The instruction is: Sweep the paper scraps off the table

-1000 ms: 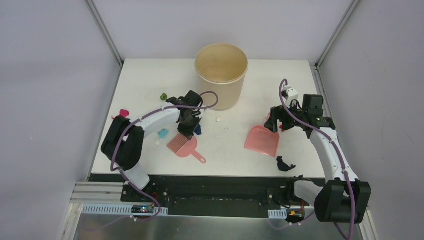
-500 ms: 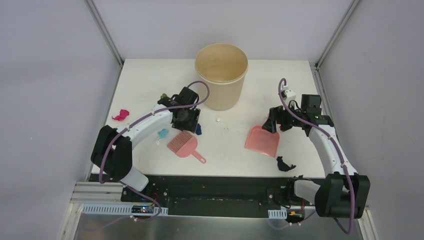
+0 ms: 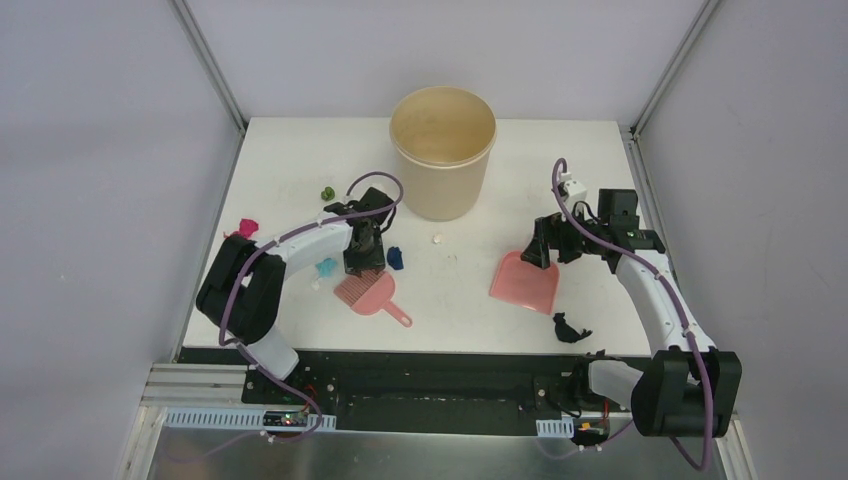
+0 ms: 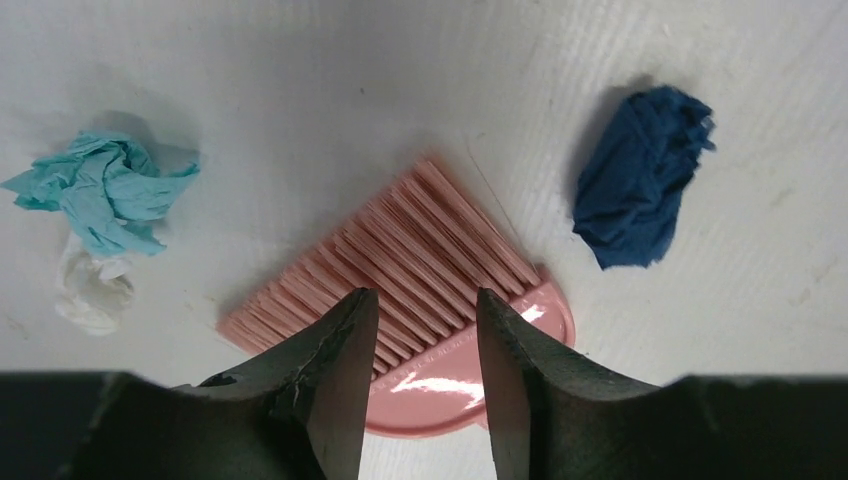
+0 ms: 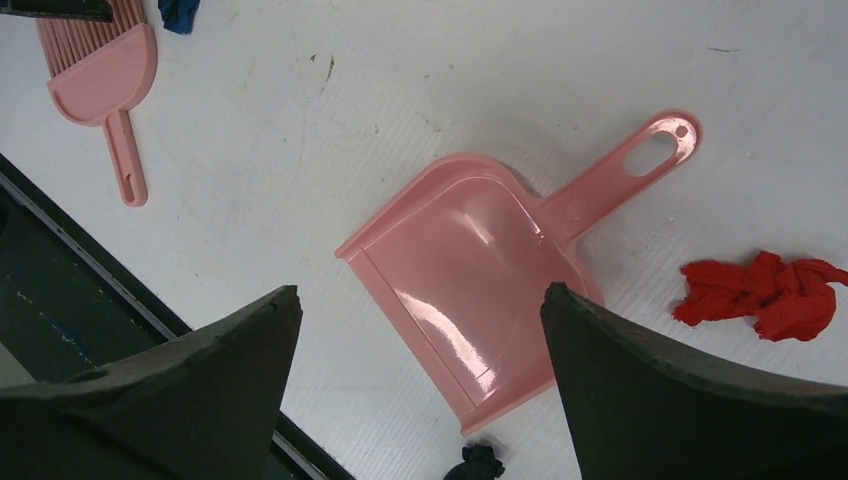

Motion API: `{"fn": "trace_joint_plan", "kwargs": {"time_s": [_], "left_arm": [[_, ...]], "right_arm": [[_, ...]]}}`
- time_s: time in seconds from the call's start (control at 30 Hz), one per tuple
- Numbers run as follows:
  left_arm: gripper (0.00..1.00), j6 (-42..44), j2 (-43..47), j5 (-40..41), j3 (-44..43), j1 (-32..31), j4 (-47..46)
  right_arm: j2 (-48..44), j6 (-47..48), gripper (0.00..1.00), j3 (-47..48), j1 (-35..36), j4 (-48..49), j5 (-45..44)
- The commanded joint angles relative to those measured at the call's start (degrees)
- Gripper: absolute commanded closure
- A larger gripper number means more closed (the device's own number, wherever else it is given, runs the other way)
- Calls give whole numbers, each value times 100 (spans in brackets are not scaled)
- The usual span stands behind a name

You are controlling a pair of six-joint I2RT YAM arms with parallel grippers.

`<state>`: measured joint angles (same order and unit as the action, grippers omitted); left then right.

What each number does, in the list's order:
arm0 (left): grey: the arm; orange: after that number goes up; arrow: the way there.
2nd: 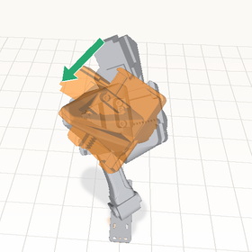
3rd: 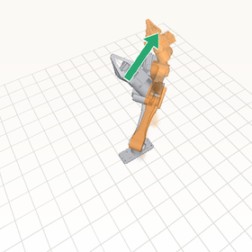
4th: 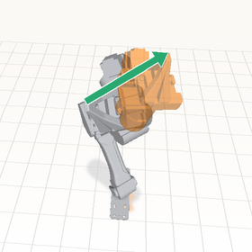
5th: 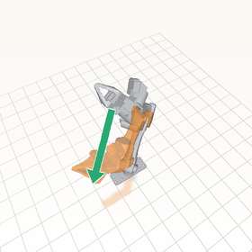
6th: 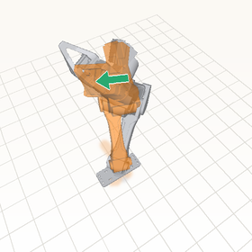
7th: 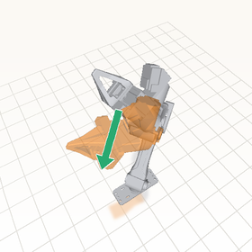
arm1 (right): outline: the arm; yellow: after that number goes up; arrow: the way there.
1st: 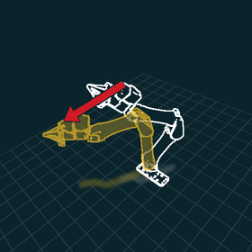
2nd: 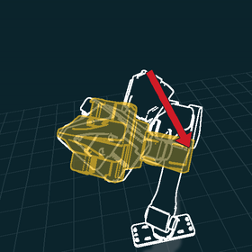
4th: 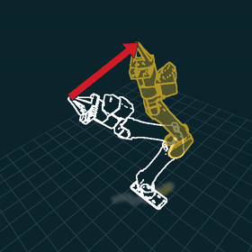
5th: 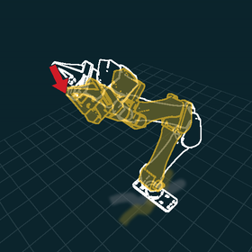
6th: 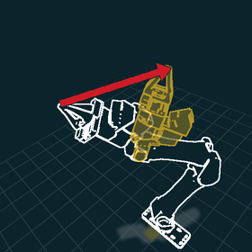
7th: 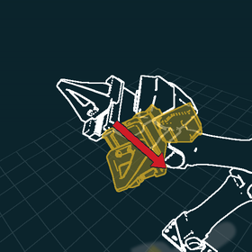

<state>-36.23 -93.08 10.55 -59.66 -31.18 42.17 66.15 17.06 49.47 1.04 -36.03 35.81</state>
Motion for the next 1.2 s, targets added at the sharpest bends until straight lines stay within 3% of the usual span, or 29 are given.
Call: {"fn": "trace_joint_plan", "kwargs": {"time_s": [0.0,0.13,0.23,0.63,0.83,0.97,1.17], "left_arm": [[60,-593,-225,-21,137,171,-558],[74,-624,-600,-216,86,173,-658],[100,-469,-701,-684,46,166,-768],[100,-1044,1463,-930,573,147,-957],[100,-2227,2200,-1748,1130,104,-1600],[100,-3007,2394,-1831,1434,43,-2167],[100,-4079,2530,-1928,1842,-9,-2950]], "right_arm": [[-162,203,6,318,69,7,73],[-142,244,7,334,105,-26,0],[-129,262,7,335,124,-37,-30],[77,217,6,378,247,-103,166],[-103,-576,3,294,370,289,1312],[-310,-1198,0,374,630,567,1919],[-294,-1104,0,639,1359,295,1634]]}}
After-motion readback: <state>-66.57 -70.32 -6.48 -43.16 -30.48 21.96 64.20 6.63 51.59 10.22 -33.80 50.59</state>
